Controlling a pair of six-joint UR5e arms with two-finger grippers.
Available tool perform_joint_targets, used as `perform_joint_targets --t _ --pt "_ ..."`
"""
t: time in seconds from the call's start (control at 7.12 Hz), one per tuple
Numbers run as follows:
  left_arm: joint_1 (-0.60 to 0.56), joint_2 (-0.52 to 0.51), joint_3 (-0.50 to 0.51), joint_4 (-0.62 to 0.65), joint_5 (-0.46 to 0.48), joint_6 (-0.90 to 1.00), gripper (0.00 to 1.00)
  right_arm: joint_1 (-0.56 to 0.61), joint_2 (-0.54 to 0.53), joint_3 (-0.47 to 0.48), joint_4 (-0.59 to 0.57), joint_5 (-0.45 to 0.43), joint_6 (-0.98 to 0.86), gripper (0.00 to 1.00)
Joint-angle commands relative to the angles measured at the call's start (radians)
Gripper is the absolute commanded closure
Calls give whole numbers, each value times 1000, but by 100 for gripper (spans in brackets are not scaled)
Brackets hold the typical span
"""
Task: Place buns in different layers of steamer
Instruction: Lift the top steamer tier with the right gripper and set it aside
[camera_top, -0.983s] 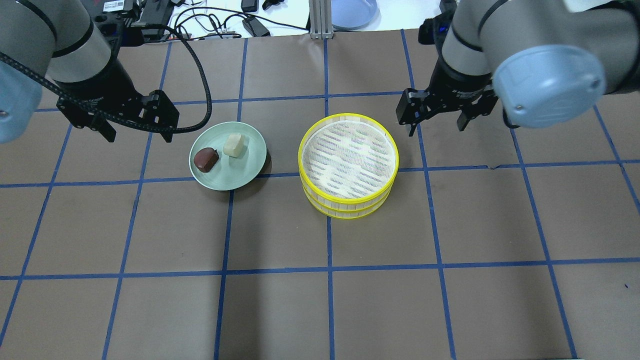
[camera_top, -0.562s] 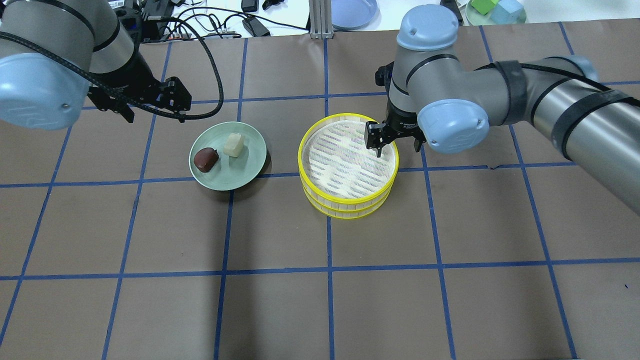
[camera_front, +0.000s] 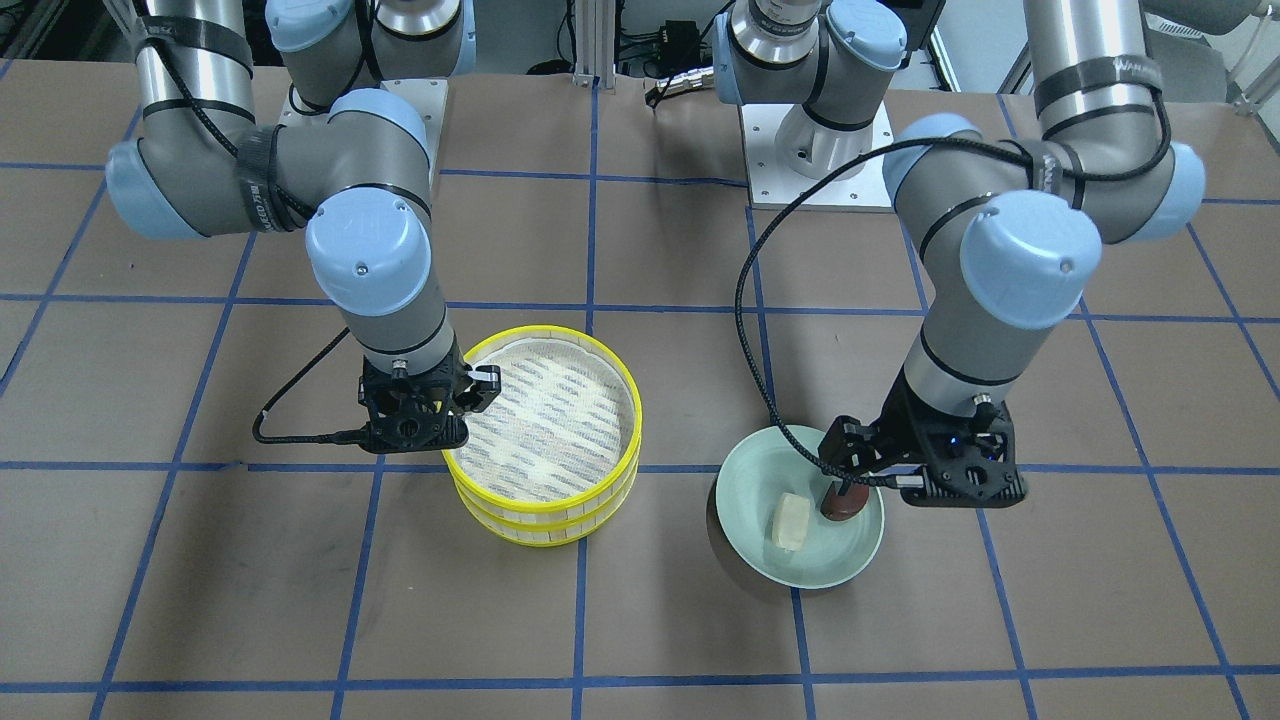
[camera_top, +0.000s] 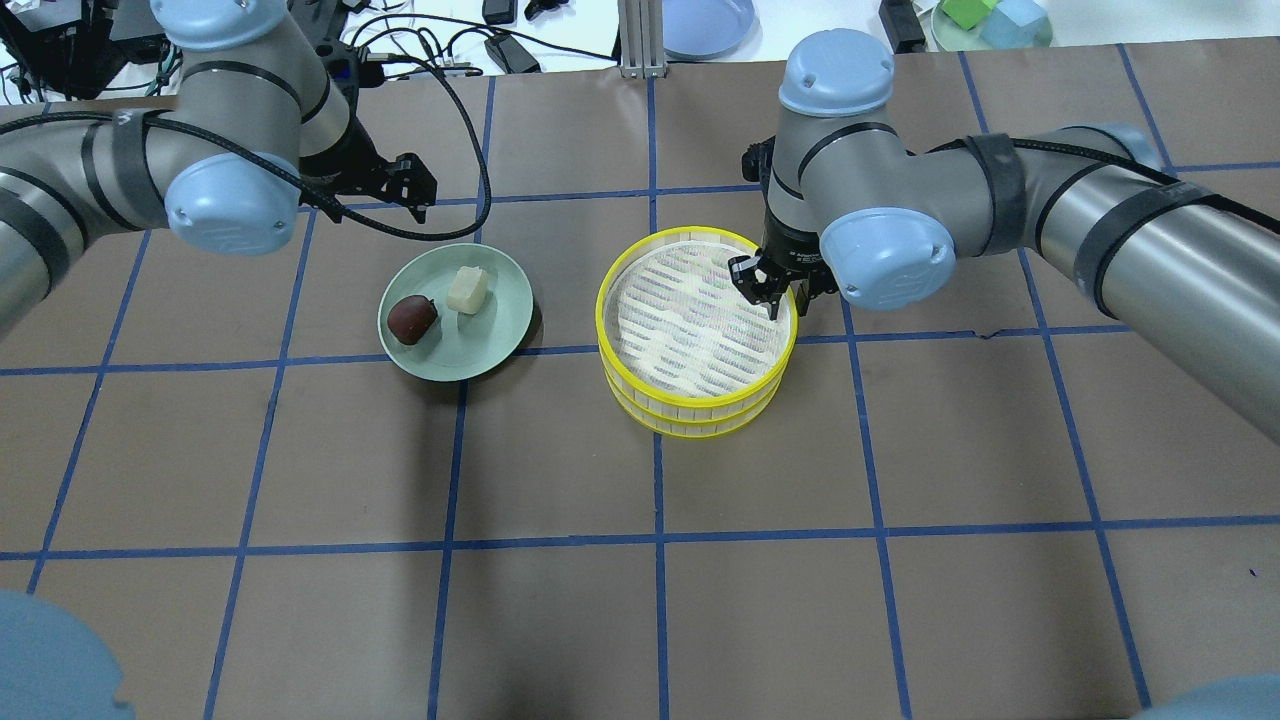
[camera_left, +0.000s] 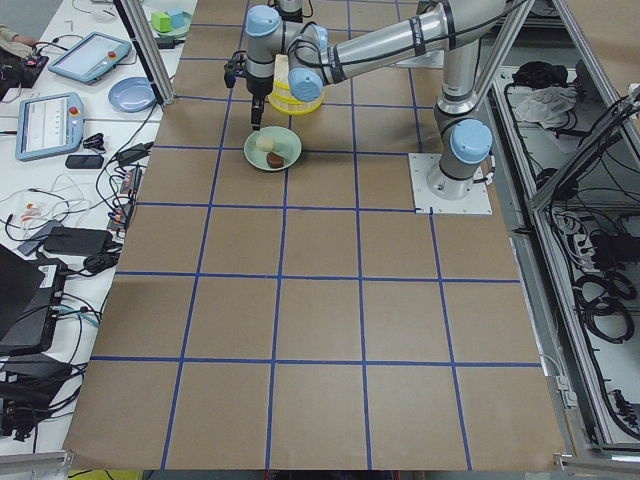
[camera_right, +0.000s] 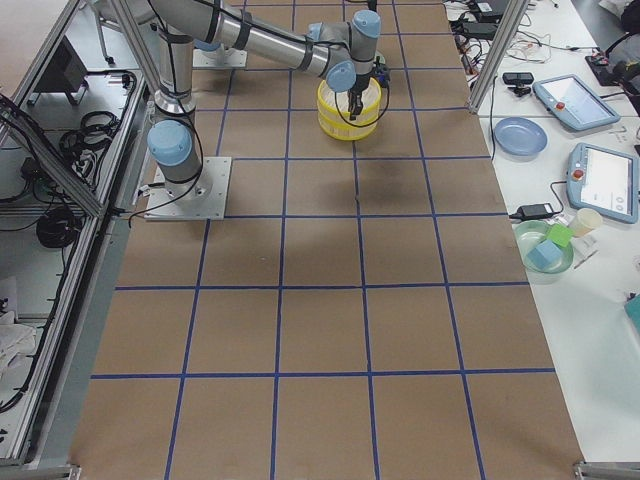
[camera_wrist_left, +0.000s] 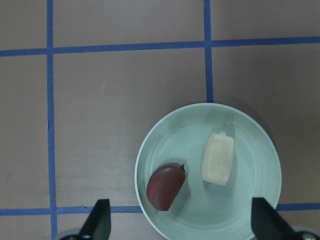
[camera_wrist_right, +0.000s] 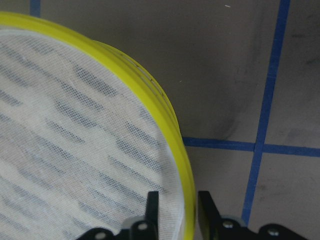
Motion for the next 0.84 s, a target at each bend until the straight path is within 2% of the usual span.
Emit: perform_joint_targets --t 0.0,0.42,0.7 --pt "-9 -108 0 82 -3 7 0 -22 -60 -11 15 -18 -20 100" --pt "-70 -146 0 111 -50 -16 0 -100 -265 -145 327 -13 -84 100" --pt "-75 -160 -24 108 -61 7 0 -147 -356 -155 449 -16 -118 100"
